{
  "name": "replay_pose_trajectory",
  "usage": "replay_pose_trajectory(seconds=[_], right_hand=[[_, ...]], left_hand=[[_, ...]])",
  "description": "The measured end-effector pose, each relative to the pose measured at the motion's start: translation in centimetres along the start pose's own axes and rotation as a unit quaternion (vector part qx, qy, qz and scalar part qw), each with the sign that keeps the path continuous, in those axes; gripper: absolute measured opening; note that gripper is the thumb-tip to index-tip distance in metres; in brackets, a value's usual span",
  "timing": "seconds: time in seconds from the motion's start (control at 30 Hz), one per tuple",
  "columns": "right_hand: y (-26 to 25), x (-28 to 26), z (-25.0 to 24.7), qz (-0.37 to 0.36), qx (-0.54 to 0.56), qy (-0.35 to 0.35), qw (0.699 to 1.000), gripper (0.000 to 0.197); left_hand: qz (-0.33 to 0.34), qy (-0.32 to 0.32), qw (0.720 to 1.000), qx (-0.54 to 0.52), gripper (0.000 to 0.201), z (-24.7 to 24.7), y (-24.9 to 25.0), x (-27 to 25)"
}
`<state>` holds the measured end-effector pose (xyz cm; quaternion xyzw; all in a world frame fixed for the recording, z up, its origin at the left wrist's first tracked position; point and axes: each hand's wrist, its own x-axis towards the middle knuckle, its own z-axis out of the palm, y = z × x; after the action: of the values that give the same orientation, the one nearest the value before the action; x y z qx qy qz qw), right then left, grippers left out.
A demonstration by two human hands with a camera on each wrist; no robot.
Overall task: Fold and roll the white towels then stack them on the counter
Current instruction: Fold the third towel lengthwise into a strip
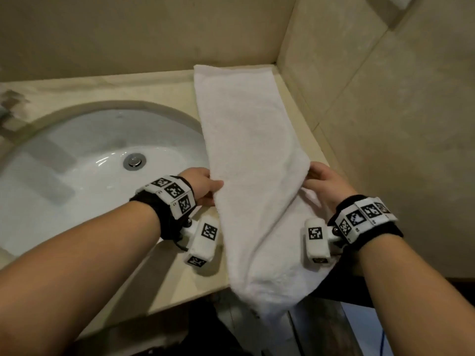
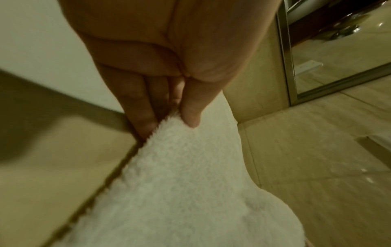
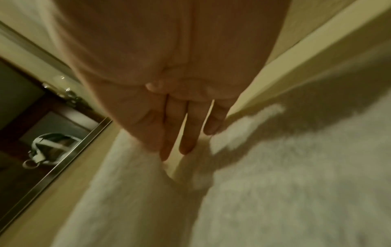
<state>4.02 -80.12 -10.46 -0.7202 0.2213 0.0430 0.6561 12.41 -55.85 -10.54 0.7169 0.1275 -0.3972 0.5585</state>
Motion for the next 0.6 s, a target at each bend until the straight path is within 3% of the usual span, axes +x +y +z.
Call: replay_pose_trajectory(seconds=[0.07,0.13,0.23,0.33,0.47,0.53,0.6], right_hand=[[0.1,-0.1,0.8,-0.028,-0.032,-0.023,0.999,0.027],[0.2,-0.2,1.3,-0.050,-0.061,-0.023,0.997,0.023],[0.1,-0.2,1.2,-0.047,-0.075,0.041,0.995,0.024],[0.4,-0.4,0.3,0.018,-0.155,0.109,0.982,0.029],[1.1,-2.0,-0.1,0.090,-0.223,0.108,0.965,0.029],[1.8,-3.1,-0.1,0.078,-0.153,0.083,0.982,0.038],[2.2,-4.5,-0.2,0.061,-0.116,0.019,0.991,0.033]], left_hand=[[0.002,0.031,1.000,0.003,0.004,-0.9,-0.2,-0.4],[-0.001,0.050,0.999,-0.012,0.016,-1.2,-0.6,-1.0],[-0.010,0.052,0.998,-0.030,0.018,-0.7,-1.2,-2.7],[-0.025,0.053,0.998,-0.037,0.015,0.3,-2.2,-4.2],[-0.039,0.057,0.997,-0.023,0.009,1.8,-3.3,-5.4],[-0.036,0.073,0.997,0.001,0.014,2.2,-3.7,-5.4],[-0.030,0.098,0.995,0.012,0.014,2.5,-3.7,-5.6]])
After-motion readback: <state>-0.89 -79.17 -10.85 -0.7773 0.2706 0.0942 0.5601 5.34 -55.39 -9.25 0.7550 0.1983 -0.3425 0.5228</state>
